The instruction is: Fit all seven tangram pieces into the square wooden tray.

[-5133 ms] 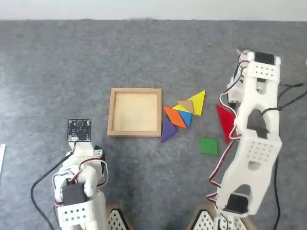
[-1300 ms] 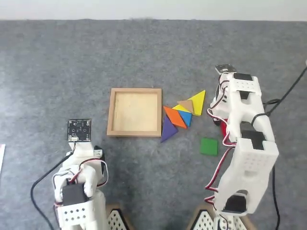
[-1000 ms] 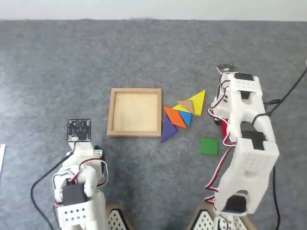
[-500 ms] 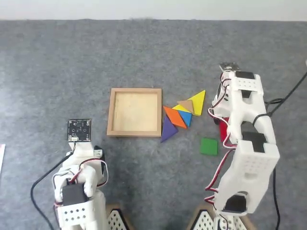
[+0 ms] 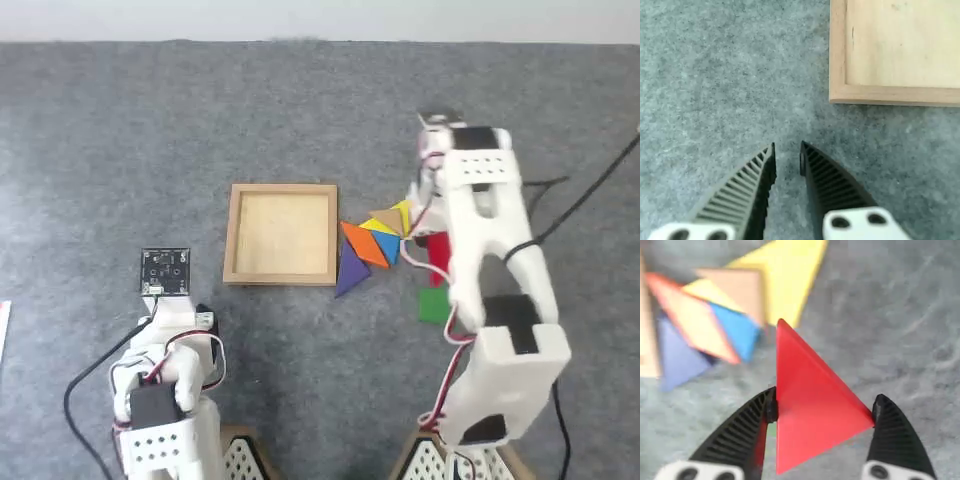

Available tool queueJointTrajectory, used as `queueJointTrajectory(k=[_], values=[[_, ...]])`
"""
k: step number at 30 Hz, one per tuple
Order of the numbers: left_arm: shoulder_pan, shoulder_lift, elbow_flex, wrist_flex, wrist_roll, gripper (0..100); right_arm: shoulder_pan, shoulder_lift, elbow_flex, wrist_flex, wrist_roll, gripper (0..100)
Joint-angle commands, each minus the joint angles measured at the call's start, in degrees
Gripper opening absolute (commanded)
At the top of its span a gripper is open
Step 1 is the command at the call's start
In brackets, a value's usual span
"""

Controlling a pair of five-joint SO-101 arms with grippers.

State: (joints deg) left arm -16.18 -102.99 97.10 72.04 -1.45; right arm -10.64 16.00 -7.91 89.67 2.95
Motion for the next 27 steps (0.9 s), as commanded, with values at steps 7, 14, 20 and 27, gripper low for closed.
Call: queueJointTrajectory(k=[7, 14, 20, 27], values=[[0.3, -1.1, -0.7, 0.2, 0.0, 8, -17.8, -4.1, -12.0, 5.1, -10.1, 21.3], [0.3, -1.1, -0.7, 0.2, 0.0, 8, -28.4, -2.4, -12.5, -3.6, -21.1, 21.3], [0.3, -1.1, -0.7, 0.2, 0.0, 8, -32.4, 5.5, -14.1, -12.6, -33.1, 21.3], [0.3, -1.1, -0.7, 0.2, 0.0, 8, -33.5, 18.0, -27.3, -13.4, -43.1, 21.5]])
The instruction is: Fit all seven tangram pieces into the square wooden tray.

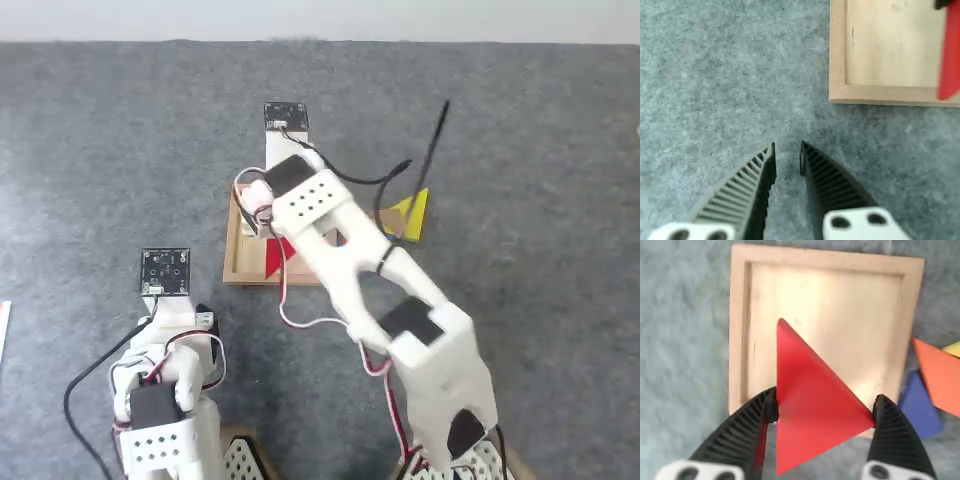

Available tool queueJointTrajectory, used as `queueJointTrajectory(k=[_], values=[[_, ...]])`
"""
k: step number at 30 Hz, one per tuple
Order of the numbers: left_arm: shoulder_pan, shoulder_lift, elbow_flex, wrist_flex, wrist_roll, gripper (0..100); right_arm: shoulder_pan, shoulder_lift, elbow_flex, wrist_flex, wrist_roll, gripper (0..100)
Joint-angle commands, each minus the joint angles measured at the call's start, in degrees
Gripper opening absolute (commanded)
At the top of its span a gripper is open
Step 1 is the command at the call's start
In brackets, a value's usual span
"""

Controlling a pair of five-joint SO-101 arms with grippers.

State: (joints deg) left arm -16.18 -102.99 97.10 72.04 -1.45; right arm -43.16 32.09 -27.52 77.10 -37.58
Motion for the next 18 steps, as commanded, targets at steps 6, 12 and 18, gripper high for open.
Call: queueJointTrajectory(k=[6, 12, 18], values=[[0.3, -1.1, -0.7, 0.2, 0.0, 8, -2.2, 13.6, -20.1, -0.7, -2.5, 21.3], [0.3, -1.1, -0.7, 0.2, 0.0, 8, -2.5, 22.8, -35.3, 4.4, 0.2, 21.4], [0.3, -1.1, -0.7, 0.2, 0.0, 8, -2.3, 30.5, -46.3, 7.1, 2.7, 21.5]])
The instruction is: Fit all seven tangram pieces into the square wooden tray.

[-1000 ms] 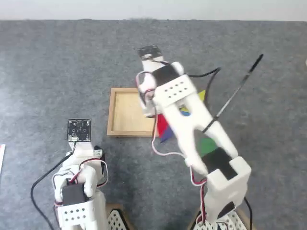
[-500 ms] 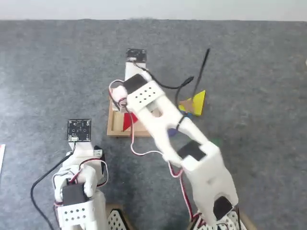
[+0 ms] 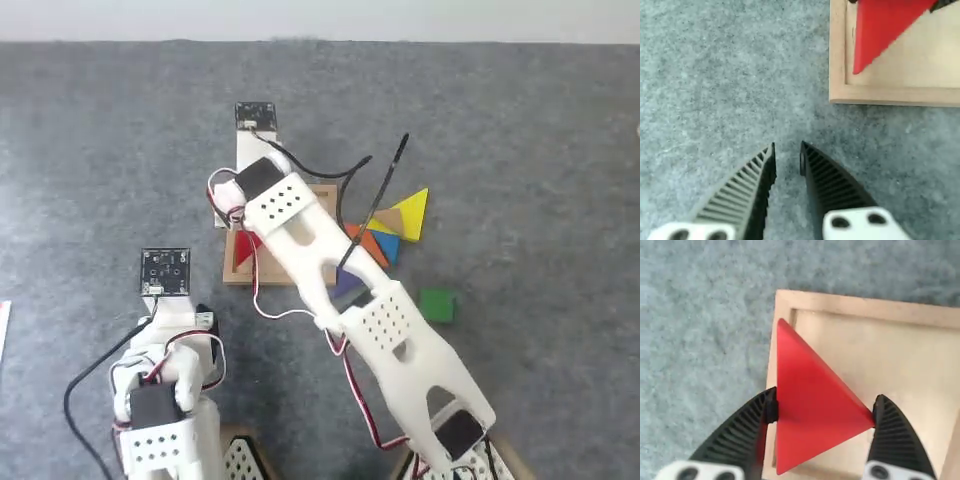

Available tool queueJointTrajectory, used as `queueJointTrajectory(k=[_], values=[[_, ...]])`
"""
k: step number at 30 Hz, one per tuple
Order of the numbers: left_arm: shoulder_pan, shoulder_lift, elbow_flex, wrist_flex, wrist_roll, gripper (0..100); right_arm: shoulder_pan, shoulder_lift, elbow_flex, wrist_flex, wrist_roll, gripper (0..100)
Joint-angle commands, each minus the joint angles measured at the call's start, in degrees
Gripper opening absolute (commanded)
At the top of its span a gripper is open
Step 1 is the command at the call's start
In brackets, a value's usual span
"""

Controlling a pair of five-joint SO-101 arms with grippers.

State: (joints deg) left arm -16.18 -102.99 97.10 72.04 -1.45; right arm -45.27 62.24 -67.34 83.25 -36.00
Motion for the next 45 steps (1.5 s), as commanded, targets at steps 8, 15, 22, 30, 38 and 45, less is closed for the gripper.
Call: queueJointTrajectory(k=[8, 15, 22, 30, 38, 45], values=[[0.3, -1.1, -0.7, 0.2, 0.0, 8, -0.2, 3.2, -9.8, 1.0, 4.6, 23.9], [0.3, -1.1, -0.7, 0.2, 0.0, 8, -0.3, 3.5, -9.7, 2.6, 5.8, 23.8], [0.3, -1.1, -0.7, 0.2, 0.0, 8, -0.7, 3.6, -9.7, 2.9, 5.7, 29.6], [0.3, -1.1, -0.7, 0.2, 0.0, 8, -1.4, 3.6, -9.7, 2.9, 1.0, 39.3], [0.3, -1.1, -0.7, 0.2, 0.0, 8, 0.0, 1.5, -15.1, 10.3, 11.3, 39.0], [0.3, -1.1, -0.7, 0.2, 0.0, 8, 3.0, 1.5, -21.0, 19.6, 40.8, 11.7]])
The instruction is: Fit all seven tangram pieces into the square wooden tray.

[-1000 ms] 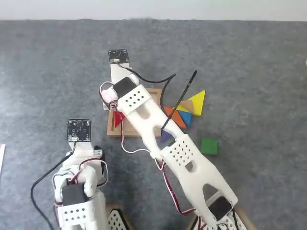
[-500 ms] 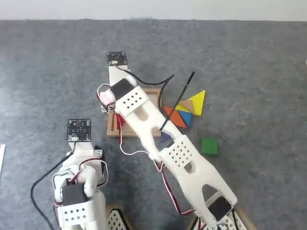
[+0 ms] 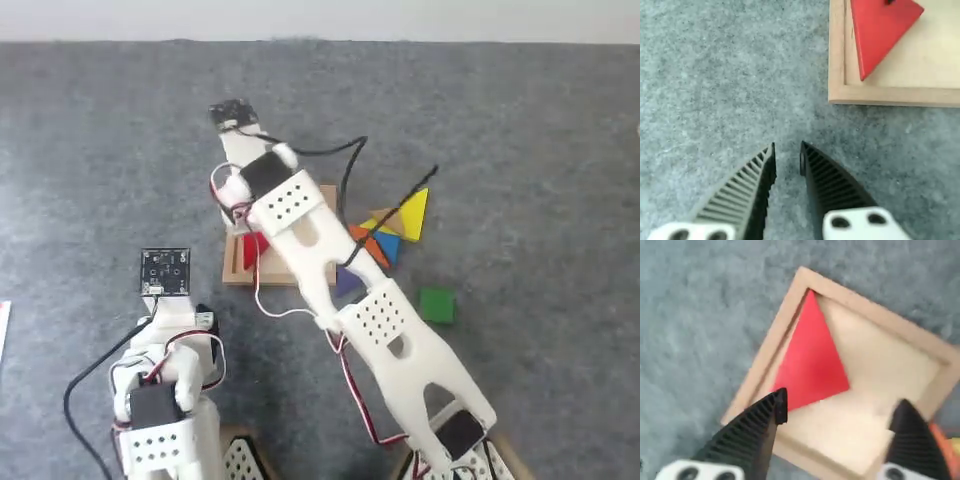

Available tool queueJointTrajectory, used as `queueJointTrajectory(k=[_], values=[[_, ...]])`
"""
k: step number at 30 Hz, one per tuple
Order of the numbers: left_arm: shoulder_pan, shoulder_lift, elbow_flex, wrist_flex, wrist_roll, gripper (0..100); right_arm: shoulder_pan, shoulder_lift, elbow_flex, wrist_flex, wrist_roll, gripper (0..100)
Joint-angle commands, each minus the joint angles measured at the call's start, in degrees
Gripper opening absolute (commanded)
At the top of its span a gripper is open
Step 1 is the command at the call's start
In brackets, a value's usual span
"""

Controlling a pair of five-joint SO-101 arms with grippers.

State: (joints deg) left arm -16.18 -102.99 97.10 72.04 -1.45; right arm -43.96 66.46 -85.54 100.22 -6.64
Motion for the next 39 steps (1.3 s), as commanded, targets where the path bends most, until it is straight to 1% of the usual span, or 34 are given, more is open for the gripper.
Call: queueJointTrajectory(k=[1, 6, 10, 12, 15, 19, 26, 32, 36, 39], values=[[0.3, -1.1, -0.7, 0.2, 0.0, 8, 2.2, -2.8, -2.2, 2.7, 11.6, 7.6], [0.3, -1.1, -0.7, 0.2, 0.0, 8, 3.4, -3.2, 2.4, 2.8, 12.0, 7.0], [0.3, -1.1, -0.7, 0.2, 0.0, 8, 3.0, -3.4, 5.2, 3.0, 16.4, 6.9], [0.3, -1.1, -0.7, 0.2, 0.0, 8, 2.9, -3.4, 6.3, 3.0, 17.1, 6.9], [0.3, -1.1, -0.7, 0.2, 0.0, 8, 3.3, -3.8, 7.0, 3.0, 21.3, 6.9], [0.3, -1.1, -0.7, 0.2, 0.0, 8, 4.2, -5.2, 10.2, 2.9, 29.4, 6.9], [0.3, -1.1, -0.7, 0.2, 0.0, 8, 5.4, -2.9, 10.5, 1.7, 36.7, 7.3], [0.3, -1.1, -0.7, 0.2, 0.0, 8, 5.1, -1.7, 10.5, -2.9, 36.8, 7.3], [0.3, -1.1, -0.7, 0.2, 0.0, 8, 3.4, -1.4, 10.9, -5.3, 36.5, 7.3], [0.3, -1.1, -0.7, 0.2, 0.0, 8, 1.6, -1.4, 10.8, -7.4, 34.1, 7.3]])
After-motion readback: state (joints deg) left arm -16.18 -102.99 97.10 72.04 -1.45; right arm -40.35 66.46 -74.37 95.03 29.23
